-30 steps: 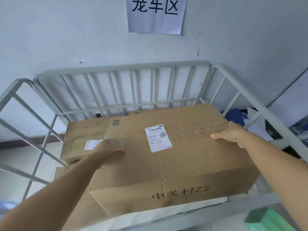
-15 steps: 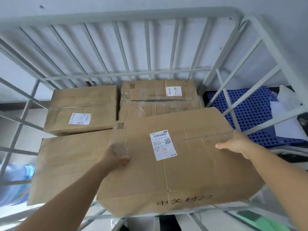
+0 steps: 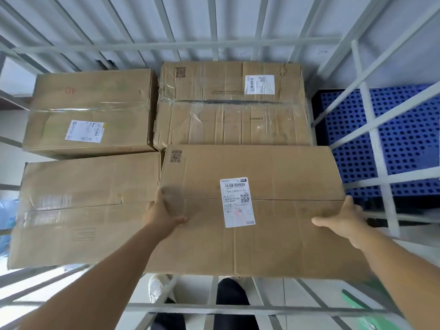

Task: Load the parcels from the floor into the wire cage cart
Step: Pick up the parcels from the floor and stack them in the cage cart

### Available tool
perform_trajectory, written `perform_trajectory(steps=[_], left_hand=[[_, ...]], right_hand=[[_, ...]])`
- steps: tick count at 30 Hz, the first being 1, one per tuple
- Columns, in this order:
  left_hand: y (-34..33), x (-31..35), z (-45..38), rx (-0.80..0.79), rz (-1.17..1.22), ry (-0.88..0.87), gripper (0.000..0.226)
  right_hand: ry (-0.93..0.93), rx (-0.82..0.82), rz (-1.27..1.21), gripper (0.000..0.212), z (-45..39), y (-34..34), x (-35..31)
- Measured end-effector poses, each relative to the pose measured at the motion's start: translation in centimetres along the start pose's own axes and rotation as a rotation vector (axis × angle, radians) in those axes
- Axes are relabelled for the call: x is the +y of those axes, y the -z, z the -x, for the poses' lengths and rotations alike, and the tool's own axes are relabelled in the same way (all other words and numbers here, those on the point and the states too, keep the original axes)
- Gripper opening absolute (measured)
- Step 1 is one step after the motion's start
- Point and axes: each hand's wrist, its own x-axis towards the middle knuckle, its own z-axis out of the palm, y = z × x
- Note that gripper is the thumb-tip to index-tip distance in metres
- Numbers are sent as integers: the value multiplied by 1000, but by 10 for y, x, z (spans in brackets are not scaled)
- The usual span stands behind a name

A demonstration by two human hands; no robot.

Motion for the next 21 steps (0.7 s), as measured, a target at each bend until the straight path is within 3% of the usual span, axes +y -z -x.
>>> perform_trajectory(steps=[10,21], left_hand=[[-55,-36,-34,107,-72,19,119],[-92,-51,-52,79,-196,99,111]], right_hand=[[17,21,4,126,-52,-54,10],[77,-49,69,126,-100,-74,8]])
